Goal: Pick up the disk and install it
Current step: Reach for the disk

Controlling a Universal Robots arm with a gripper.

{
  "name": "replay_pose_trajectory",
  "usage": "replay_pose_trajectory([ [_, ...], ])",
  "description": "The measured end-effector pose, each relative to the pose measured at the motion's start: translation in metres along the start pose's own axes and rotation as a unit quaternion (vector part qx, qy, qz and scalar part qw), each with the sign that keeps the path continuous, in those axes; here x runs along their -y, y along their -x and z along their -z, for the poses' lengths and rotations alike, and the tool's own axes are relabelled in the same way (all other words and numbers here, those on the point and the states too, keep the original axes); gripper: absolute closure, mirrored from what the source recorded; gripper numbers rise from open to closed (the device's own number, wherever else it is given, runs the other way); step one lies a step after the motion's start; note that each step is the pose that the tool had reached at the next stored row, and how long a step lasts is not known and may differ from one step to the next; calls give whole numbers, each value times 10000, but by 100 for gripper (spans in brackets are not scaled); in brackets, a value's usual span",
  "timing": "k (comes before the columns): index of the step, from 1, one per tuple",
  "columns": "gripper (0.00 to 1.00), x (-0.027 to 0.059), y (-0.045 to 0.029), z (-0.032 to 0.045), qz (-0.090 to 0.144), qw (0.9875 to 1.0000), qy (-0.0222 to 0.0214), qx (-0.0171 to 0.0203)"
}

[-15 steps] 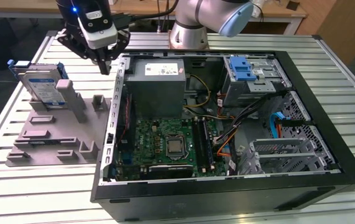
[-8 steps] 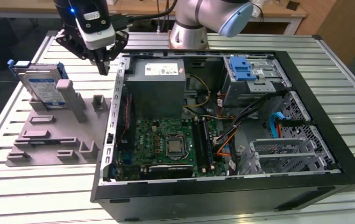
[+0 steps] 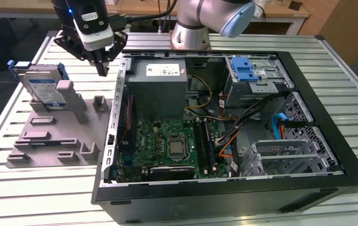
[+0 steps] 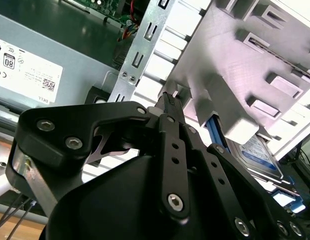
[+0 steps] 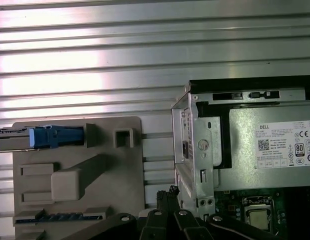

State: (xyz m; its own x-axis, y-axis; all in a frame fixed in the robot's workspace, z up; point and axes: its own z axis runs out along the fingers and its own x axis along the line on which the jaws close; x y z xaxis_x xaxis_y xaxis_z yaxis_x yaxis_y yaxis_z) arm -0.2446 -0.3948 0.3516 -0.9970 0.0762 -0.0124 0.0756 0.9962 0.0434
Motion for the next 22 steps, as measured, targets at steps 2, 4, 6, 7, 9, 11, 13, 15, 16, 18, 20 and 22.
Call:
replay_pose_trajectory([
  [2,89,1,-11,-3,0,10000,0,0],
  [4,89,1,-15,-4,0,10000,0,0],
  [6,89,2,-19,-5,0,10000,0,0],
  [7,89,2,-21,-6,0,10000,0,0],
  [9,89,2,-25,-7,0,10000,0,0],
  [11,89,3,-30,-9,0,10000,0,0],
  [13,89,3,-33,-10,0,10000,0,0],
  [15,89,3,-37,-12,0,10000,0,0],
  [16,89,4,-38,-13,0,10000,0,0],
  [18,89,4,-42,-15,0,10000,0,0],
  [20,89,4,-45,-16,0,10000,0,0],
  [22,89,5,-49,-18,0,10000,0,0],
])
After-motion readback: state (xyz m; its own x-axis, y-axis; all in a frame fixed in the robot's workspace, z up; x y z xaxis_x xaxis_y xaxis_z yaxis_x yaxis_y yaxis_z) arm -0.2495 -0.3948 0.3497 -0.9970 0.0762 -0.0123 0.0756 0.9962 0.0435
